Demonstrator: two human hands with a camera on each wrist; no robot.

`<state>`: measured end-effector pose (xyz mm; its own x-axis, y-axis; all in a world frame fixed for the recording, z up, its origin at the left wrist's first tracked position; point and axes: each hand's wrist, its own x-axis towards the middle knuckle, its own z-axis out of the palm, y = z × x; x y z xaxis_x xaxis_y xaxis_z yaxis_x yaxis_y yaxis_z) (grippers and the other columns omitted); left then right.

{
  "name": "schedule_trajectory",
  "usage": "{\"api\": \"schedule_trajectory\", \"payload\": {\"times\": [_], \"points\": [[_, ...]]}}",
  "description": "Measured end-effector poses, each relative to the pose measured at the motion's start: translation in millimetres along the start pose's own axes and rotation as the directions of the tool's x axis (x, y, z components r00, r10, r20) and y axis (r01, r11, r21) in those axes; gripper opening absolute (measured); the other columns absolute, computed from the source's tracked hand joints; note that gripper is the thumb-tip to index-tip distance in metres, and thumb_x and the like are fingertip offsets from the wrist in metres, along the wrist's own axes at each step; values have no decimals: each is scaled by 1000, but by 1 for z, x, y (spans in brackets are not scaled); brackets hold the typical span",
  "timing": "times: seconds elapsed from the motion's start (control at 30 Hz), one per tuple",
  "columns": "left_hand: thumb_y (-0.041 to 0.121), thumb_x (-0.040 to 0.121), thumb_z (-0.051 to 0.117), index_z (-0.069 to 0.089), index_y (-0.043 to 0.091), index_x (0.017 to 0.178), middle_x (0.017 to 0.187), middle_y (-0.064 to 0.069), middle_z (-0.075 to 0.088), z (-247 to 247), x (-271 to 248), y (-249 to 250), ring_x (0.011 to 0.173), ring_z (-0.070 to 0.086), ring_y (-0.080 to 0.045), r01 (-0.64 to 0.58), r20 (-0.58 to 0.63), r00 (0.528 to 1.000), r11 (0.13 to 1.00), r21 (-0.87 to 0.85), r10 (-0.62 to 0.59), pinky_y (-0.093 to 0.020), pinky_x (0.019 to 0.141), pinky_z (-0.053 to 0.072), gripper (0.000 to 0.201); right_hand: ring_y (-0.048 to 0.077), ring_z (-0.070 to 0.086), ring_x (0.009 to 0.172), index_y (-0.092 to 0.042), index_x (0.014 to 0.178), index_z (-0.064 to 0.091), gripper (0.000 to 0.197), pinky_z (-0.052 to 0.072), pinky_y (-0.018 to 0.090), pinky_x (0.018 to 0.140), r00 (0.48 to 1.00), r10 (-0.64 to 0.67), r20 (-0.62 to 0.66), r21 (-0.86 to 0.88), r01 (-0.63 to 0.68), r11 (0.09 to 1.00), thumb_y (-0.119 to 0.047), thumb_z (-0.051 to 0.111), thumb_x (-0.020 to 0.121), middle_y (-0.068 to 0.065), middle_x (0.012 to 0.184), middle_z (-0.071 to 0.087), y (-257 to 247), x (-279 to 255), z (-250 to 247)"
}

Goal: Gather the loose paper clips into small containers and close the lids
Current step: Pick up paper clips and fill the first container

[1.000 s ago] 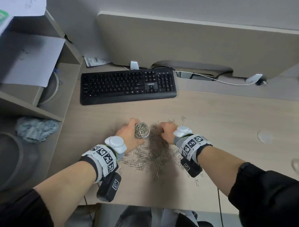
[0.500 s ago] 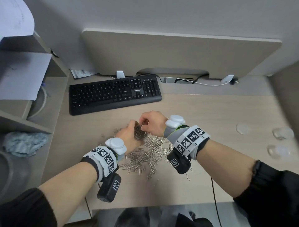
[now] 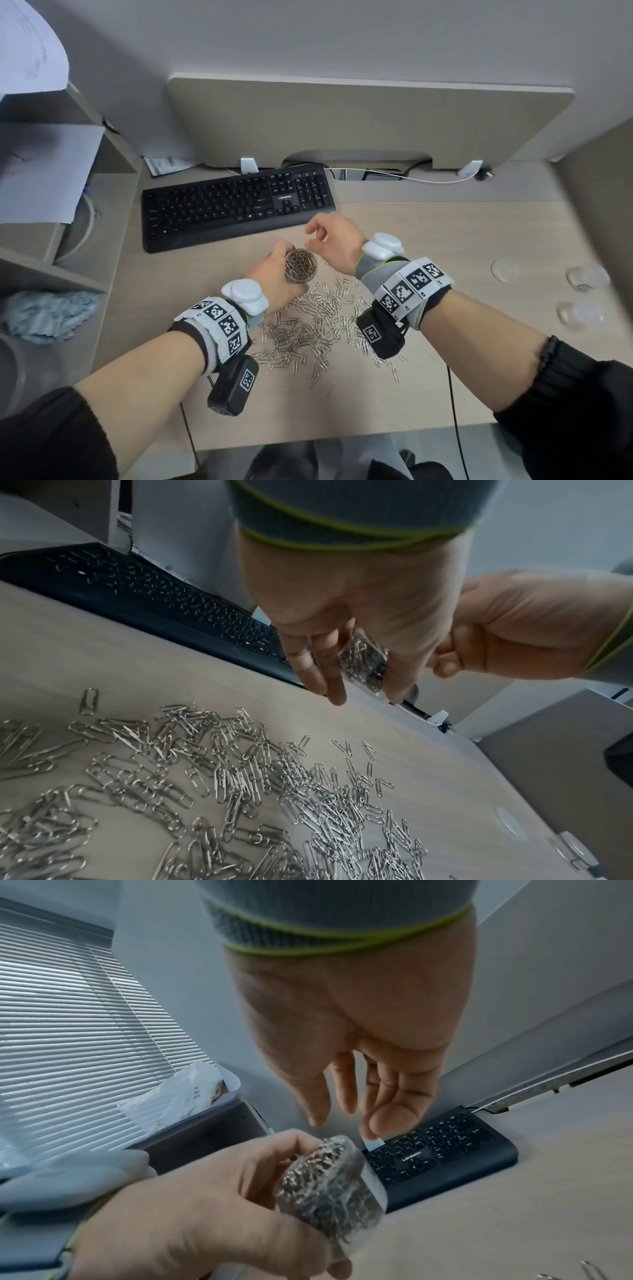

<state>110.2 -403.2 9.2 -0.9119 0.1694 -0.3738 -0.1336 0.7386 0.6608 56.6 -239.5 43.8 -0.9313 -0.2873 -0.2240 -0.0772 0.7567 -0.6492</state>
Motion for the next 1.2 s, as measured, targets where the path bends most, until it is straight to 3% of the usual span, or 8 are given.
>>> {"api": "schedule_trajectory", "payload": {"times": [0.13,0.3,0.43,0.63,0.73,0.87,1.03,1.2], "points": [[29,73,80,38,22,127,109,1,62,1,1,11,92,60,-21,-36,-33,999,999,22,37,-32,76,47,69,18,57,82,-18,115,57,33,49,33,80,993,96,63,-19,-95,995,-39,62,90,1,106,58,13,-2,0],[29,70,81,39,26,120,104,3,65,12,4,24,90,64,-23,-77,-16,997,997,15,77,-41,80,52,66,22,65,65,-16,106,60,24,47,28,51,981,170,94,111,-181,977,-35,62,91,0,91,64,23,-12,-4],[32,68,81,38,27,117,99,4,68,22,6,36,82,65,-20,-100,9,995,993,60,99,-38,73,54,65,23,68,63,-16,95,63,19,56,40,61,984,156,83,126,-166,978,-34,61,90,4,83,70,36,-22,-15],[34,69,81,39,26,117,98,5,67,44,17,69,80,64,-19,-127,23,992,985,121,125,-31,65,48,64,23,66,68,-14,94,64,31,56,40,63,984,174,45,155,-179,972,-44,63,88,2,84,69,66,-41,-37],[38,71,81,39,23,123,103,5,65,68,27,101,86,63,-21,-155,36,988,977,146,151,-33,73,50,68,26,70,65,-11,94,64,26,57,41,59,970,244,2,243,-238,941,-37,59,90,3,80,68,103,-54,-64],[39,69,81,39,25,117,98,5,65,98,44,133,83,63,-22,-162,63,986,976,149,154,-31,69,45,66,26,71,67,-14,93,62,30,54,33,57,946,322,-37,220,-307,926,-44,60,91,0,78,65,163,-72,-96],[37,69,81,41,22,119,100,1,67,155,76,202,88,63,-27,-153,85,986,978,140,142,-34,76,49,66,26,64,88,-23,97,59,33,53,40,82,879,472,-60,47,-470,881,-54,57,86,2,99,66,282,-108,-154],[30,73,81,41,19,127,106,1,63,223,103,264,93,61,-26,-149,128,983,981,128,132,-27,73,41,69,32,59,104,-20,122,51,51,48,43,92,812,581,-59,-164,-582,797,-56,54,85,9,121,57,383,-156,-201]]}}
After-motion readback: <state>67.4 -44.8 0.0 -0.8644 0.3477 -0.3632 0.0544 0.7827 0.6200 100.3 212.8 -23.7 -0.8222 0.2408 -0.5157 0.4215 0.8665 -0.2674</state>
